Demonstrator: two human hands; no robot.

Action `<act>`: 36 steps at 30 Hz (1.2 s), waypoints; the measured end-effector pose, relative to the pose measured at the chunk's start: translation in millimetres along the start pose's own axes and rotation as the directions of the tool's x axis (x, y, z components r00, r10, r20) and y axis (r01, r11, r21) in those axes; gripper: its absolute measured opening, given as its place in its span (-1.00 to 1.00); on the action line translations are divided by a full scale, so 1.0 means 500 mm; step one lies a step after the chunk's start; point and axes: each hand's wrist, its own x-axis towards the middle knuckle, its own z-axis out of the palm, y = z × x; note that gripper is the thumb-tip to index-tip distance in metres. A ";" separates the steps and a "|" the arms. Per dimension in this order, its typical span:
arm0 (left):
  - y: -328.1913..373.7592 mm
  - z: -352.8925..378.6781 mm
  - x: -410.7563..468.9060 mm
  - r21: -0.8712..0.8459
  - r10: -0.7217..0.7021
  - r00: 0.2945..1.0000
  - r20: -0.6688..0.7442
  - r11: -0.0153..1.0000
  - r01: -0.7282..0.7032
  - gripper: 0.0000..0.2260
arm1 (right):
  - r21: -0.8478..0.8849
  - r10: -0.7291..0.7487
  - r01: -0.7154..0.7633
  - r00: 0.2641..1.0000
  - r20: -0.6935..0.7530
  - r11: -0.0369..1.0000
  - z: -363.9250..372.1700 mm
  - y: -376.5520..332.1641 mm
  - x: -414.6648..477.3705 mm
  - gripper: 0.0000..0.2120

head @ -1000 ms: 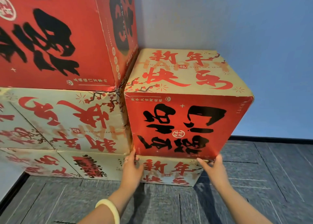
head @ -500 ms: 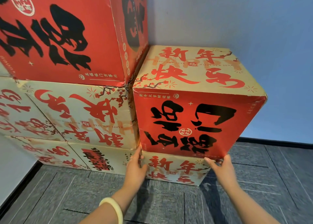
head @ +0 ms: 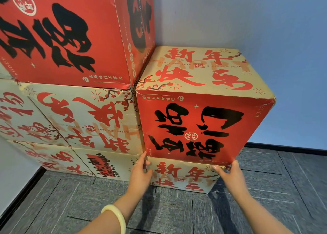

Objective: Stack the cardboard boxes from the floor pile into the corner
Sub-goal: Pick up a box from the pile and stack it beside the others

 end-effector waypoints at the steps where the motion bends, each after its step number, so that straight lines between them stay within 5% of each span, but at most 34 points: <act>1: 0.000 0.001 -0.001 0.001 0.003 1.000 0.002 1.000 -0.003 -0.41 | -0.013 -0.002 0.002 1.000 0.003 1.000 0.001 0.001 0.000 -0.45; 9: -0.007 0.005 -0.016 0.003 -0.039 0.999 -0.027 0.999 0.039 -0.41 | -0.053 -0.010 0.012 1.000 0.027 0.999 -0.002 0.007 -0.002 -0.46; 17: -0.003 -0.007 -0.016 0.076 -0.050 0.996 -0.079 0.996 0.056 -0.47 | -0.125 -0.006 0.010 1.000 0.030 0.992 -0.004 0.010 0.006 -0.67; 29: -0.001 0.009 -0.009 0.078 -0.025 0.998 -0.066 0.996 0.031 -0.44 | -0.244 -0.026 0.034 0.999 0.036 0.969 -0.013 0.017 0.009 -0.66; 36: 0.008 0.020 -0.008 0.072 -0.021 0.995 -0.098 0.997 0.028 -0.44 | -0.161 -0.026 0.035 0.998 0.060 0.986 -0.023 0.015 0.012 -0.59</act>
